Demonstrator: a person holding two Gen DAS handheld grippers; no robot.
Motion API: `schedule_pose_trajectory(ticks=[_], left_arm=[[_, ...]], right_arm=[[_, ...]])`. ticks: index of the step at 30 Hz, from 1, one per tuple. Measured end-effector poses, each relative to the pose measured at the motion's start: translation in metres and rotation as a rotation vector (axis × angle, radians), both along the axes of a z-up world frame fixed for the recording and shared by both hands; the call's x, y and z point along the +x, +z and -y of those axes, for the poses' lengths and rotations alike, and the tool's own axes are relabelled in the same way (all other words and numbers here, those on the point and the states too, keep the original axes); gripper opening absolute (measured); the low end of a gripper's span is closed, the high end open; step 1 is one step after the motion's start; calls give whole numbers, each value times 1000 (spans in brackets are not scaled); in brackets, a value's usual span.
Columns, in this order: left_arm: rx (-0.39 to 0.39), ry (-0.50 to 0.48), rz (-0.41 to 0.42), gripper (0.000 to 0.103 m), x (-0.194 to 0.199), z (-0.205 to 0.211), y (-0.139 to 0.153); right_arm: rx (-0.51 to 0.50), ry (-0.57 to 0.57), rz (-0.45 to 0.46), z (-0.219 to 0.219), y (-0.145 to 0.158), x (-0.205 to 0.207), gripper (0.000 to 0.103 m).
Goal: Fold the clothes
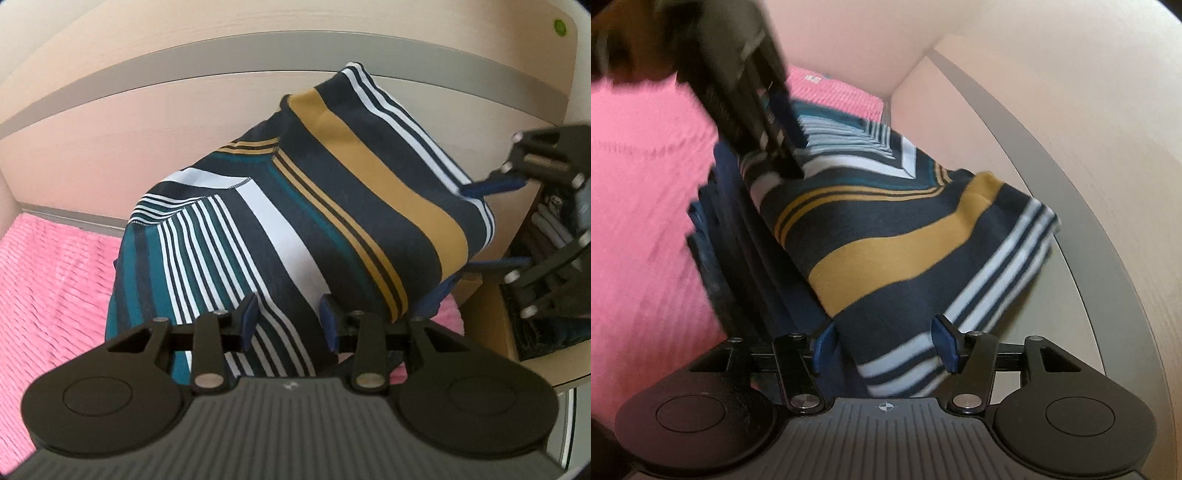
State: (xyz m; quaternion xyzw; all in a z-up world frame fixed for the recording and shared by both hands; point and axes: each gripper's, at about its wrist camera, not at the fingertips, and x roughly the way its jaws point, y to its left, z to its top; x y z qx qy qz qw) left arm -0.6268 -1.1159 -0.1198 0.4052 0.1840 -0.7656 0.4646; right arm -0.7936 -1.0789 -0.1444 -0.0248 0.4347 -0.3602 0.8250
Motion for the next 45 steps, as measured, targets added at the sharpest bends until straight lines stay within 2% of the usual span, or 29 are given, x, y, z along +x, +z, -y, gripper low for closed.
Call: schedule_pose_trajectory(ticks=[2, 4, 8, 9, 10, 11, 12, 24, 30, 33, 38, 42, 45], left_arm=[[1, 6, -1, 32, 2, 1, 1], [4, 13, -6, 32, 5, 0, 3], [-5, 15, -8, 32, 3, -1, 1], [-9, 17, -8, 32, 2, -4, 2], [-13, 21, -8, 32, 2, -5, 2], [-17, 24, -8, 32, 2, -6, 2], [-21, 24, -5, 32, 1, -7, 1], [-26, 10, -2, 32, 1, -4, 5], [-21, 2, 10, 32, -2, -1, 6], [-20, -4, 11, 32, -1, -1, 9], [-22, -3, 5, 32, -1, 0, 6], [-29, -2, 2, 32, -2, -1, 4], [-33, -2, 0, 32, -1, -3, 3]], right_arm=[[64, -58, 122, 10, 20, -9, 55], [82, -109, 231, 24, 39, -16, 55], [6, -163, 288, 69, 56, 0, 55], [-20, -185, 291, 83, 56, 7, 53], [-45, -206, 293, 97, 56, 14, 48], [-44, -226, 292, 107, 53, 18, 42], [-26, -245, 289, 114, 48, 19, 39], [193, -476, 248, 204, -17, 37, 38], [185, -448, 232, 214, -22, 42, 38], [156, -443, 255, 208, -3, 40, 38], [38, -422, 300, 180, 25, 32, 39], [41, -379, 279, 194, 19, 42, 39], [78, -386, 222, 217, 5, 47, 39]])
